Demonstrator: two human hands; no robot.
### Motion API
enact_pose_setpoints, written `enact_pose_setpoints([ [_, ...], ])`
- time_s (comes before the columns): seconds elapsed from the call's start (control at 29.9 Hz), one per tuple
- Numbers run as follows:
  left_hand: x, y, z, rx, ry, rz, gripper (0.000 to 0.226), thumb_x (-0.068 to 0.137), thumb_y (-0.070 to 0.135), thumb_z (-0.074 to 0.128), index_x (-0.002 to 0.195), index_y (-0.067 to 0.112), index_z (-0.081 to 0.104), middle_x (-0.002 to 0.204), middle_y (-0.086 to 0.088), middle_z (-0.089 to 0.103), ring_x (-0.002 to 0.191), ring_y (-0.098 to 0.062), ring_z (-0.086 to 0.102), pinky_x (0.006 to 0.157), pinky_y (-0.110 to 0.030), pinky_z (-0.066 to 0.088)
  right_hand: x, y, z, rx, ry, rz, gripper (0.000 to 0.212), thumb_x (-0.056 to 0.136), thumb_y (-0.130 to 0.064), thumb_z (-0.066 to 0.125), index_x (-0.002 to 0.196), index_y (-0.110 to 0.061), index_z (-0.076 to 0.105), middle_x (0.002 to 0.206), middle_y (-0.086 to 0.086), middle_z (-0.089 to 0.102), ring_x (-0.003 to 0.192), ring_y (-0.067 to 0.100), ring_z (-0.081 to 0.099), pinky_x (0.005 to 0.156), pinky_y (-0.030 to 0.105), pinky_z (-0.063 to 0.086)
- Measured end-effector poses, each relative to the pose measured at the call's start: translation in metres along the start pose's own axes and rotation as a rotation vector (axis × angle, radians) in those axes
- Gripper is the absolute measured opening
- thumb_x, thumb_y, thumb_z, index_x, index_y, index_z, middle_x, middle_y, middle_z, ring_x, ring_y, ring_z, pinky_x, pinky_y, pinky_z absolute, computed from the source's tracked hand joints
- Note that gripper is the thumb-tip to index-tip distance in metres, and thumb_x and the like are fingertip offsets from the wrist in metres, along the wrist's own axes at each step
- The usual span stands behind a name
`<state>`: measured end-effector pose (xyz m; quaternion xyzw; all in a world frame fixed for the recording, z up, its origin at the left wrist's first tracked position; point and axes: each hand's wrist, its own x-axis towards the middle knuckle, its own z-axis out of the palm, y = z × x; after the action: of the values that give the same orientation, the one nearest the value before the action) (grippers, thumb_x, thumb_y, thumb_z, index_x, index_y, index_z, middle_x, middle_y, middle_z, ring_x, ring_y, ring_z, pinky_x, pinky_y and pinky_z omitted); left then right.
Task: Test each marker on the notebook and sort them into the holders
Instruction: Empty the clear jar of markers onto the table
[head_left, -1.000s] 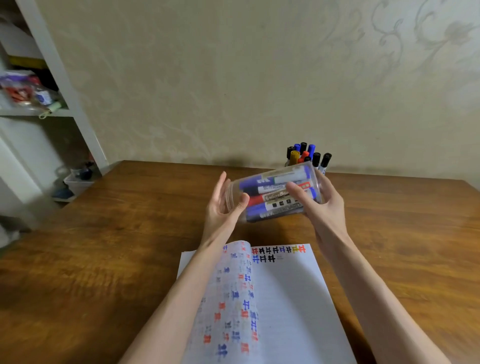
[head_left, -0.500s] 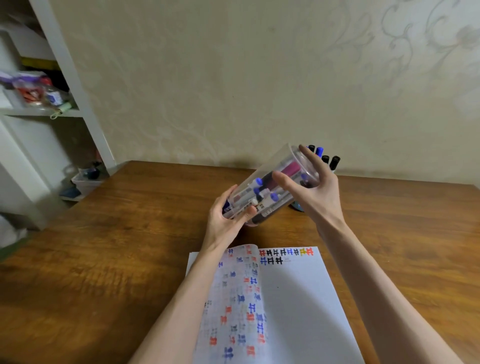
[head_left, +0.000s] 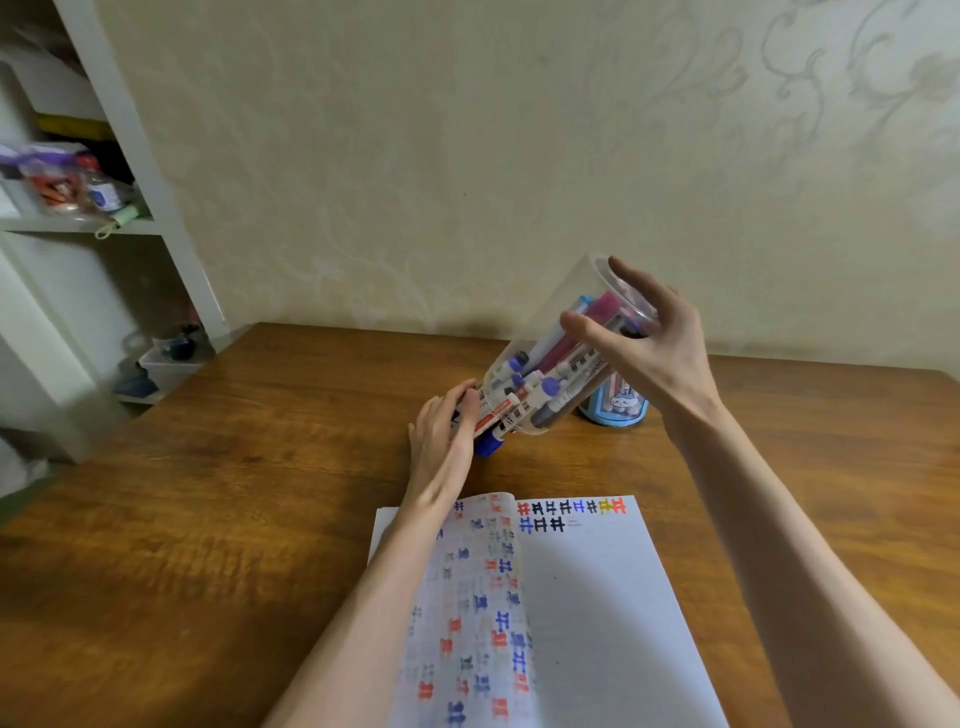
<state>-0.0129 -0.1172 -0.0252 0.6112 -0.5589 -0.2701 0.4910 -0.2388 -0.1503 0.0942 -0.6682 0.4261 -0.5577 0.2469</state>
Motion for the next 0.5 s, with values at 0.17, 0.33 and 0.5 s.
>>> enact_pose_setpoints([
  [0.17, 0.001, -0.001, -0.009, 0.162, -0.059, 0.113, 0.095, 0.066, 0.084, 0.069, 0.147, 0.041, 0.043, 0.153, 0.006, 0.045, 0.149, -0.022, 0.032, 0.124, -0.064, 0.001, -0.007, 0.000, 0.004, 0.070, 0.046, 0.020, 0.092, 0.068, -0.068, 0.086, 0.149, -0.043, 0.053, 0.153, 0.001, 0.054, 0.125, 0.021, 0.065, 0.096, 0.041, 0.062],
  [0.33, -0.007, 0.006, -0.025, 0.042, -0.010, 0.046, 0.096, 0.070, 0.096, 0.040, 0.148, 0.041, 0.041, 0.156, 0.011, 0.039, 0.139, -0.001, 0.023, 0.126, -0.058, 0.003, -0.021, 0.004, 0.029, 0.114, 0.013, 0.040, 0.087, 0.071, -0.067, 0.086, 0.148, -0.046, 0.053, 0.152, 0.001, 0.056, 0.120, 0.018, 0.068, 0.095, 0.044, 0.063],
  [0.5, -0.003, 0.004, -0.023, 0.026, 0.102, -0.066, 0.074, 0.095, 0.073, 0.011, 0.151, 0.035, 0.042, 0.151, -0.001, 0.047, 0.142, -0.016, 0.038, 0.123, -0.058, 0.023, -0.033, 0.009, 0.038, 0.114, 0.027, 0.021, 0.088, 0.071, -0.072, 0.084, 0.149, -0.047, 0.052, 0.150, -0.005, 0.052, 0.125, 0.015, 0.064, 0.095, 0.044, 0.063],
])
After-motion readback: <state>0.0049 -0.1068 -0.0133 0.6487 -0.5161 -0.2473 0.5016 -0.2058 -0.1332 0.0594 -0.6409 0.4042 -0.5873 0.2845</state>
